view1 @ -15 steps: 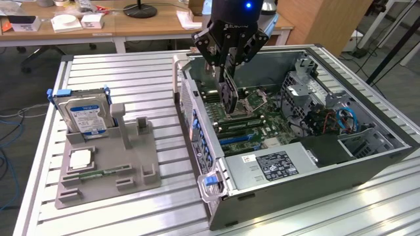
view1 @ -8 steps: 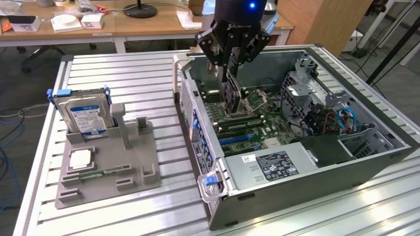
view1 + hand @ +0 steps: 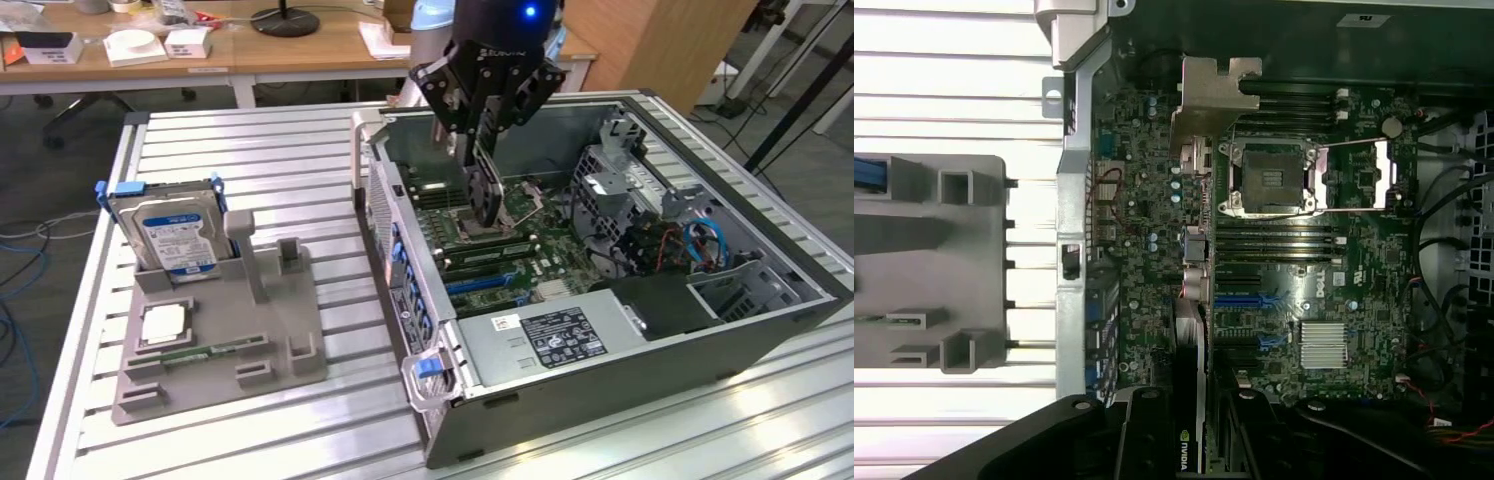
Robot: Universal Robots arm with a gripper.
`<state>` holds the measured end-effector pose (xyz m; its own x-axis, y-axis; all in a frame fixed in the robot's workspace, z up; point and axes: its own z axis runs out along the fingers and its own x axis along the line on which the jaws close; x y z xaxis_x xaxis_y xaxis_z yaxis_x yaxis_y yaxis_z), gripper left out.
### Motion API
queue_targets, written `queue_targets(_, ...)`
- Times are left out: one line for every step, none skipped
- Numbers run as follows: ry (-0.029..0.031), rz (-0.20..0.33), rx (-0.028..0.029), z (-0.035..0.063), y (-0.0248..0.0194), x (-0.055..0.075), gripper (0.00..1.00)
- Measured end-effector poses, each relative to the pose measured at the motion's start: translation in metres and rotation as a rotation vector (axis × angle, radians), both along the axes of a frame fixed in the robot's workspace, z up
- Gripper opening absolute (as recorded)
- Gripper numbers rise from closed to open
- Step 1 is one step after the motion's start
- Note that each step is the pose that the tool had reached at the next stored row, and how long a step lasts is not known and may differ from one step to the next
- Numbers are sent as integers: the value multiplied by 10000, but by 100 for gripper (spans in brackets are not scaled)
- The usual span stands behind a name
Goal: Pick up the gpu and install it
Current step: 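Pick up the gpu and move the gpu toward the slot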
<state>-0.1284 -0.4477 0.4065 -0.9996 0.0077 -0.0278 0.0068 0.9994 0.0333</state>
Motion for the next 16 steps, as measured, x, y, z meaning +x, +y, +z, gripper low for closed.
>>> queue_targets(0,0,0,0,0,14,26)
queue_targets(0,1,-1,0,0,28,26)
queue_targets(0,0,-1,0,0,42,26)
queue_targets(0,0,-1,0,0,56,26)
queue_targets(0,0,0,0,0,70,26)
queue_targets(0,1,-1,0,0,86,26)
queue_targets(0,1,0,0,0,100,26)
queue_targets(0,1,0,0,0,114,26)
queue_targets(-1,1,0,0,0,127,26)
queue_targets(0,0,-1,0,0,140,26)
queue_targets(0,0,0,0,0,152,26)
queue_targets(0,0,0,0,0,165,26)
queue_targets(0,1,-1,0,0,178,26)
queue_targets(0,1,0,0,0,190,26)
queue_targets(0,1,0,0,0,202,26)
queue_targets(1,0,-1,1,0,214,26)
